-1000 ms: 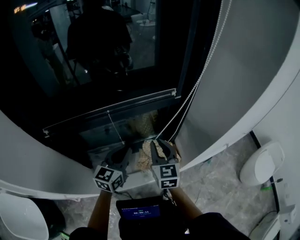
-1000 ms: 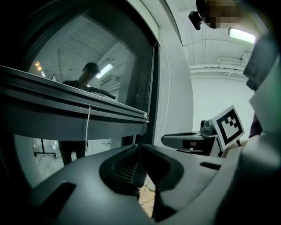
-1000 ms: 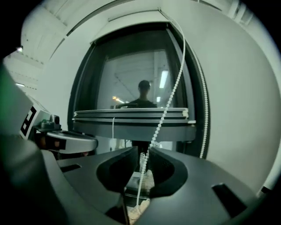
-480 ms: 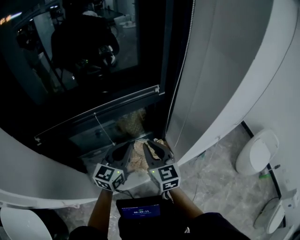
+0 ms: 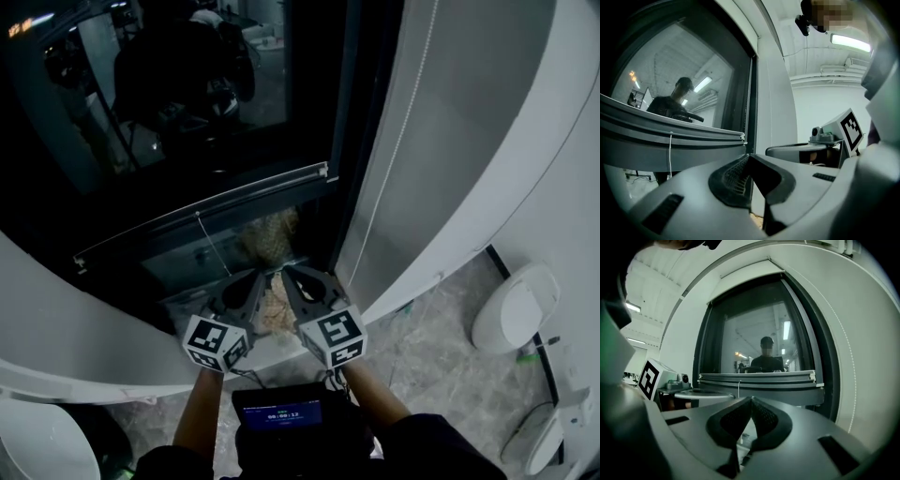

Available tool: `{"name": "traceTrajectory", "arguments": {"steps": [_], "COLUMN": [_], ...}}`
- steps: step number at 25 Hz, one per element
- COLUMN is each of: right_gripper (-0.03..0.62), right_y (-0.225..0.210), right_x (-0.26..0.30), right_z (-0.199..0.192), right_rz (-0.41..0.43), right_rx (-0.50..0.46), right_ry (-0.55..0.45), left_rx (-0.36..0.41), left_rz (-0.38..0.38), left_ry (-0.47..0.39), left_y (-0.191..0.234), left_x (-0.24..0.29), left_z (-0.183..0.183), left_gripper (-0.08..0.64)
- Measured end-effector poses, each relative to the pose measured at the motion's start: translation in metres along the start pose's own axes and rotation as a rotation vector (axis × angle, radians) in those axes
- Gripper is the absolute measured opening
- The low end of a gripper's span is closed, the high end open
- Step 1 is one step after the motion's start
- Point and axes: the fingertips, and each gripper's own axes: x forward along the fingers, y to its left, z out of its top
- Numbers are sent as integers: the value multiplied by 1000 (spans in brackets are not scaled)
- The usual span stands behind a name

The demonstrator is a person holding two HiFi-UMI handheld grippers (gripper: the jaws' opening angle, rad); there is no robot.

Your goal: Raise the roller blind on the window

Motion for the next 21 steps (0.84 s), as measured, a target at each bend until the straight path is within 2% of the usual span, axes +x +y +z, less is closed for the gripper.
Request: {"name": "traceTrajectory", "arguments": {"steps": [13, 21], "right_gripper": [8, 8], "right_y": [6, 5], "right_x": [7, 6], "right_z": [0, 0], "right_rz": [43, 42], "right_rx": [-11, -13], "right_ry": [6, 8], "left_rx": [-7, -11], "left_rz": [29, 37], "left_ry": [9, 7], "left_y": [2, 2], "left_x": [-3, -4], "left_z": [1, 0], "left_gripper": [10, 11]}}
